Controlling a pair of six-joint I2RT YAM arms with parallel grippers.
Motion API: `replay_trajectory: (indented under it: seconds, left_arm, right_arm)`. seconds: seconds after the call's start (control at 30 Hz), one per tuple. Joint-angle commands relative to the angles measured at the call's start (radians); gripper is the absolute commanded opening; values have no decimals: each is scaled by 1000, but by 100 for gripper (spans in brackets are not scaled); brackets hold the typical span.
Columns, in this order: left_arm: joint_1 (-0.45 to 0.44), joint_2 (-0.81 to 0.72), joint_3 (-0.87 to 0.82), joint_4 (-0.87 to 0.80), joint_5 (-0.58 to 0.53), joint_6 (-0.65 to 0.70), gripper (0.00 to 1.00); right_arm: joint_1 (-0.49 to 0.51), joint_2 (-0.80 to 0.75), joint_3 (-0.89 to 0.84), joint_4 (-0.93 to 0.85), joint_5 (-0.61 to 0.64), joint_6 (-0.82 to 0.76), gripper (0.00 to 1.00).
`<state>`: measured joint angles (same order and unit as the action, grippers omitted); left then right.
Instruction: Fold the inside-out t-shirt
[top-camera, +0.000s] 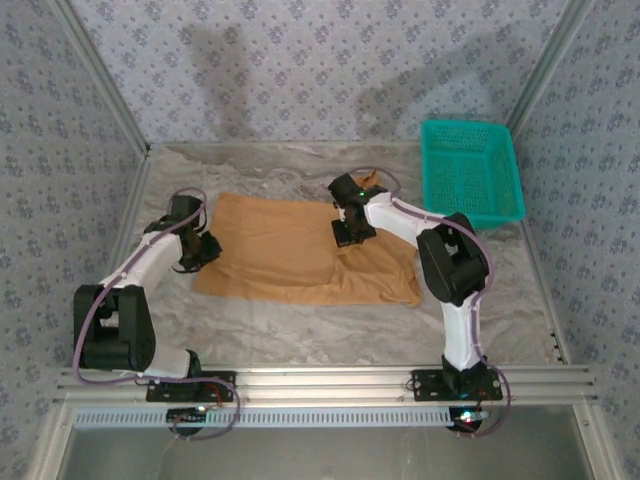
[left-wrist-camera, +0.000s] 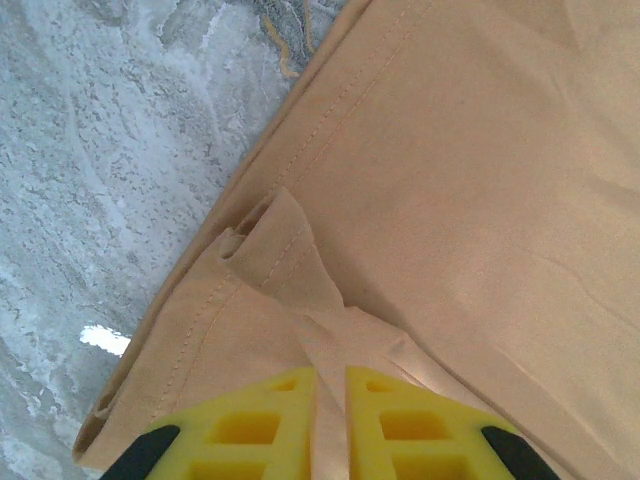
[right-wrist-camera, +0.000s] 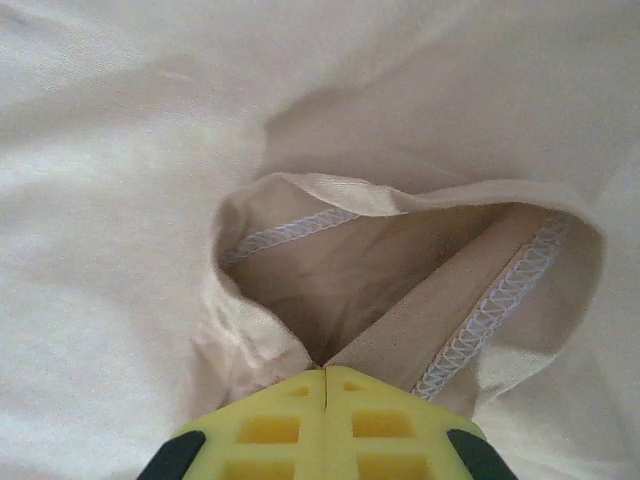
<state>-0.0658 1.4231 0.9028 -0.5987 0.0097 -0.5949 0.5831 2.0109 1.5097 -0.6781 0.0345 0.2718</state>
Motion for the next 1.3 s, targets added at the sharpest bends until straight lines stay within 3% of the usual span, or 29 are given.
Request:
replay_trajectory:
  seconds: [0.0,0.23,0.37,0.43,0.63,0.87,1.1,1.27]
  left_arm:
    - [-8,6,11,-9,-16,1,15]
    - [-9,6,-1,1,-24,4,15]
    - [-10,12,-4,11,-24,0,15]
    - [-13,20,-1,14,-25,0,15]
    - [-31,28,30,12,-27,-5,15]
    - [-40,138,87,83,44,-21,14]
    - [42,245,77,116,42,-29,13]
    - [110,198,-45,115,91,-58,14]
  right_arm:
    - [24,-96,-16,24,58,-6,6]
    - [18,-123,-107,178,29,8,12]
    - [0,-21,-39,132,25,19,33]
    - [-6,31,33,47,55,50,38]
    - [12,-43,45,-56,175,155,40]
    - [-10,-219,-213,69,0,198,43]
    - [-9,-241,-427,178,-75,240,43]
    - [27,-260,-506,177,-111,260,43]
